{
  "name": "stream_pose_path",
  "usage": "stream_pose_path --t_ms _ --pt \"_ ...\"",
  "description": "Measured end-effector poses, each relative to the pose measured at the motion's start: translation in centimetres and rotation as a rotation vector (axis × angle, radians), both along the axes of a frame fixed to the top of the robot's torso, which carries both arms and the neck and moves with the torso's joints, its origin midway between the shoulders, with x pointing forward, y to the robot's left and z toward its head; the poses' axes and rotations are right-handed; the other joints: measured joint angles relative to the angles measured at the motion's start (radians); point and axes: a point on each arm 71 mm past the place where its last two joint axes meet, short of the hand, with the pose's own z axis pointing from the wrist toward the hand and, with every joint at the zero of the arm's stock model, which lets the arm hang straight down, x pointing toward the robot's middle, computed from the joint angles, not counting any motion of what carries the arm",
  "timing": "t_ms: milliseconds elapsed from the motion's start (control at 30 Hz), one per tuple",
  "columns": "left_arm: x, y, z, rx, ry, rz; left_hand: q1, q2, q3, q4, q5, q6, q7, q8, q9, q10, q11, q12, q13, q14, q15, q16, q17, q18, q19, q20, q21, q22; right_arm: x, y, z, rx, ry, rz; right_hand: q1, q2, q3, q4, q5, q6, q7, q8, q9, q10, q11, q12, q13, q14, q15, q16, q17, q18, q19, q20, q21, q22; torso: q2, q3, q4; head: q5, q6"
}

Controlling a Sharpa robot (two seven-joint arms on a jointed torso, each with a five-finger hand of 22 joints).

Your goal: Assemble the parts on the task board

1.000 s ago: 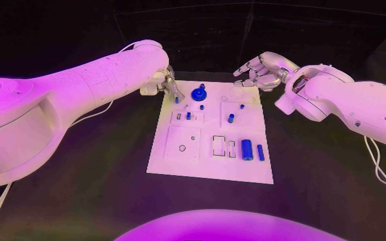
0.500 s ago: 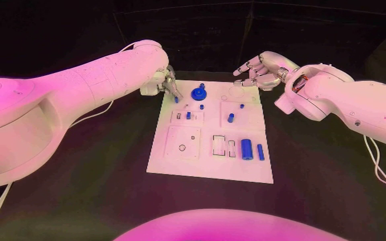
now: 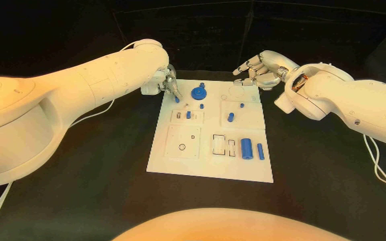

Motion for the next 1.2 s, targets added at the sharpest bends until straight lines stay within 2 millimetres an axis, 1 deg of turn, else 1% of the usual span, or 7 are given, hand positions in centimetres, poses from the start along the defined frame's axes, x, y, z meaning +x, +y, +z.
stream_pose_path --t_ms 67,167,233,300,433,867,1200 --pt "0.0 0.0 0.0 -0.003 -0.001 -0.001 0.017 0.000 0.010 0.002 -0.003 -0.004 0.000 -0.004 -0.002 0.000 0.000 -0.004 -0.003 0.001 -0.001 0.000 0.000 0.000 0.000 0.000 0.000 0.000 0.0 0.0 0.0 0.000 0.000 0.000 0.000 0.000 0.000 0.000 0.000 0.000 0.000 0.000 0.000 0.000 0.000 0.000 0.000 0.000 0.000 0.000 0.000 0.000 0.000 0.000 0.000 0.000 0.000 0.0000 0.0000 0.000 0.000" --pt "-0.1 0.2 0.1 -0.008 -0.004 -0.004 0.006 -0.013 0.055 0.046 0.001 -0.003 0.004 0.007 -0.002 0.004 0.004 -0.015 -0.014 0.001 -0.001 0.000 0.000 0.000 0.000 0.000 0.000 0.000 0.0 0.0 0.0 0.000 0.000 0.000 0.000 0.000 0.000 0.000 0.000 0.000 0.000 0.000 0.000 0.000 0.000 0.000 0.000 0.000 0.000 0.000 0.000 0.000 0.000 0.000 0.000 0.000 -0.001 0.0000 0.0000 0.000 0.000" --pt "-0.2 0.4 0.1 -0.013 -0.009 -0.006 -0.070 -0.062 0.194 0.010 0.005 -0.003 0.004 0.033 0.002 0.007 0.008 -0.016 -0.020 0.001 -0.001 0.000 0.000 0.000 0.000 0.000 0.000 0.000 0.0 0.0 0.0 0.000 0.000 0.000 0.000 0.000 0.000 0.000 0.000 0.000 0.000 0.000 0.000 0.000 0.000 0.000 0.000 0.000 0.000 0.000 0.000 0.000 0.000 0.000 0.000 0.000 -0.001 -0.0001 0.0004 0.000 0.000" --pt "-0.4 0.6 0.2 -0.021 -0.016 -0.007 -0.110 -0.082 0.267 -0.009 0.005 -0.006 0.006 0.047 0.014 0.008 0.007 -0.016 -0.023 0.001 -0.001 0.000 0.000 0.000 0.000 0.000 0.000 0.000 0.0 -0.1 0.0 -0.001 0.000 -0.001 0.000 0.000 0.000 0.000 0.000 0.000 0.000 0.000 0.000 0.000 0.000 0.000 0.000 0.000 0.000 0.000 0.000 0.000 0.000 0.000 0.000 0.000 -0.001 -0.0001 0.0011 -0.001 0.001" --pt "-0.8 1.0 0.3 -0.041 -0.032 -0.010 -0.149 -0.109 0.335 -0.020 0.005 -0.010 0.004 0.067 0.021 0.012 0.003 -0.016 -0.025 0.001 -0.001 0.000 0.000 0.000 0.000 0.000 -0.005 0.000 0.0 -0.2 0.0 -0.001 0.000 -0.003 0.000 0.000 0.000 0.000 0.000 0.000 0.000 0.000 0.000 0.000 0.000 0.000 0.000 0.000 0.000 0.000 0.000 0.000 0.000 0.000 0.000 0.000 -0.002 0.0000 0.0030 -0.001 0.001" --pt "-3.5 1.3 1.3 -0.118 -0.099 -0.043 -0.178 -0.123 0.378 -0.025 0.004 -0.012 0.005 0.085 0.028 0.013 0.002 -0.016 -0.030 0.001 -0.001 0.000 0.000 0.000 0.000 0.000 -0.005 0.000 0.0 -0.4 0.0 -0.003 0.001 -0.007 0.000 0.000 0.000 0.000 0.000 0.000 0.000 0.000 0.000 0.000 0.000 0.000 0.000 0.000 0.000 0.000 0.000 0.000 0.000 0.000 0.000 0.000 -0.009 -0.0008 0.0126 0.000 -0.002" --pt "-5.4 1.2 0.2 -0.147 -0.131 -0.049 -0.188 -0.133 0.406 -0.039 0.003 -0.016 0.002 0.090 0.034 0.017 -0.002 -0.016 -0.030 0.001 -0.001 0.000 0.000 0.000 0.000 0.000 -0.005 0.000 0.0 -0.6 0.0 -0.005 0.004 -0.008 0.000 0.000 0.000 0.000 0.000 0.000 0.000 0.000 0.000 0.000 0.000 0.000 0.000 0.000 0.000 -0.004 0.000 0.000 0.000 0.000 0.000 0.000 -0.011 -0.0019 0.0165 0.005 -0.003"
